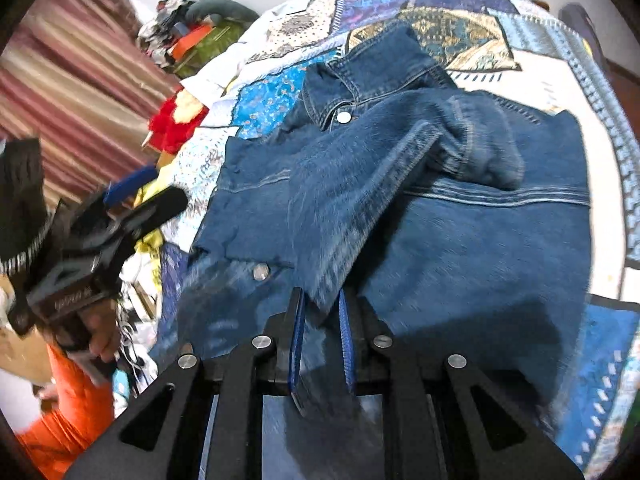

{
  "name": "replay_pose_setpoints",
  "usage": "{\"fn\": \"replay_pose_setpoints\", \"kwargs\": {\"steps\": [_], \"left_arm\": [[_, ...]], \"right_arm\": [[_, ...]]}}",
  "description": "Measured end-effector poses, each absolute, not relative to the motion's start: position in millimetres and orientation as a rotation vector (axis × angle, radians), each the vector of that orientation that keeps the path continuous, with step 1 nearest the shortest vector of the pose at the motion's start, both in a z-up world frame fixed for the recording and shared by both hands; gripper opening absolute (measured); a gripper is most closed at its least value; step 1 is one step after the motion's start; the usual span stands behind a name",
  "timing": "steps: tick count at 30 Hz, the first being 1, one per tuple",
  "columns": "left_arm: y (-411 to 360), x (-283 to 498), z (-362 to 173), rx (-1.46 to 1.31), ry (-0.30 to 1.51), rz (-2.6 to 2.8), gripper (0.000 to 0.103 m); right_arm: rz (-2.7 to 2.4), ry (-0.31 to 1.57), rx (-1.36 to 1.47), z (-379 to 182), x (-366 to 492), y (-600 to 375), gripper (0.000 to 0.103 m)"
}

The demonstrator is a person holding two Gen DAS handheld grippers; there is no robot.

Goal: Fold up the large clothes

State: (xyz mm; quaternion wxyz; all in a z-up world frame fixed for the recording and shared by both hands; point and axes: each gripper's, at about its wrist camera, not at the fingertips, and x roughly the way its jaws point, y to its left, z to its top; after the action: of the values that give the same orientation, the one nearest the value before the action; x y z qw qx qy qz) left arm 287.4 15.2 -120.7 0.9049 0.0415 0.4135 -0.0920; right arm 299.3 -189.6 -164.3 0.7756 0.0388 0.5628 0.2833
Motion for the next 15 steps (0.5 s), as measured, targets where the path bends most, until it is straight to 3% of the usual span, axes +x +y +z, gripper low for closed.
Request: {"fn": "replay_pose_setpoints", "kwargs": {"steps": [8,15], "left_arm": [[-48,324,-122,0.167,0.893,-0.321,0.09],[-101,374,-177,0.308,1.064,-0.353,0.09]], "right_arm": [[0.34,0.982,-0.083,-128,291,-258,0.012],[0.294,1.098,0.112,-169,317,-306,0.012]]}}
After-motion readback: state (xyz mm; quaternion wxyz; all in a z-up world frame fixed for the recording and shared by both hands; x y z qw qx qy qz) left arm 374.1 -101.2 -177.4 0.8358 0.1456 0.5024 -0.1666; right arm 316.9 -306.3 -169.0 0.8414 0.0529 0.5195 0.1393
